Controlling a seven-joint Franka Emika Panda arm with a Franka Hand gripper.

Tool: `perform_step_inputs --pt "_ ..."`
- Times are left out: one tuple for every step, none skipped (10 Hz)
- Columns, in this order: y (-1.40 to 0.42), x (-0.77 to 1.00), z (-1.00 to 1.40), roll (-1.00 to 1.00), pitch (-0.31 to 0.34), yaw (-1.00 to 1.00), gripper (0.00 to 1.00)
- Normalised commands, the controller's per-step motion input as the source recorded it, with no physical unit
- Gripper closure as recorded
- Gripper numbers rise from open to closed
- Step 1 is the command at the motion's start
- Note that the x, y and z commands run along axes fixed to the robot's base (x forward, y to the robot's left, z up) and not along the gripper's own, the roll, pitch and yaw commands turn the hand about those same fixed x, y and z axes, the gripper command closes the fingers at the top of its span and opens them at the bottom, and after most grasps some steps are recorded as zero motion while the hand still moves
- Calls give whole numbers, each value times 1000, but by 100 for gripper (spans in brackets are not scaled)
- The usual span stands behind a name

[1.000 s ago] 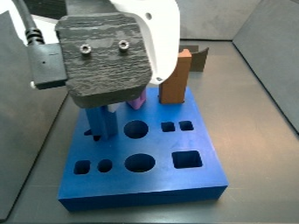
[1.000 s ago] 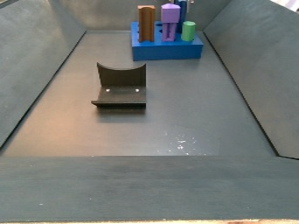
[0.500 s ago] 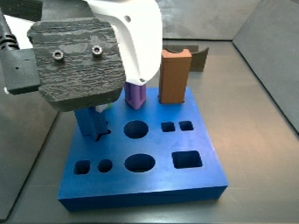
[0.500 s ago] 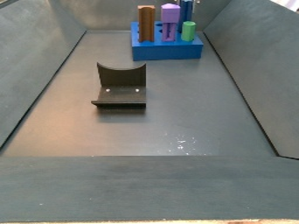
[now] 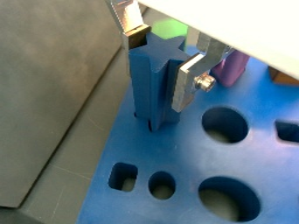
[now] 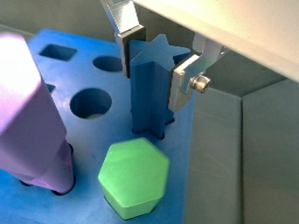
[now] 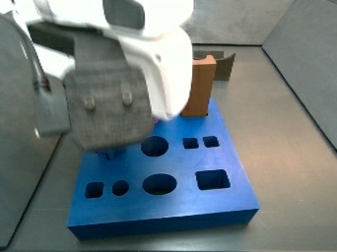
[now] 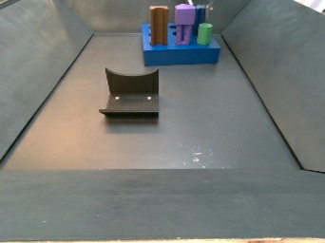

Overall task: Pick up the star object. Move up. Place the star object on the fixture. Regrasp the star object. Move to above the board. Insert the star object.
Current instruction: Insert the star object.

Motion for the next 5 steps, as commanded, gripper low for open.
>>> perform_step_inputs --pt "-94 46 -1000 -6 0 -229 100" --pt "-26 0 -946 -69 0 -180 100" --pt "-14 -100 -254 -103 -120 -117 100" --pt "0 0 0 -1 -7 0 100" --pt "0 0 0 0 0 0 100"
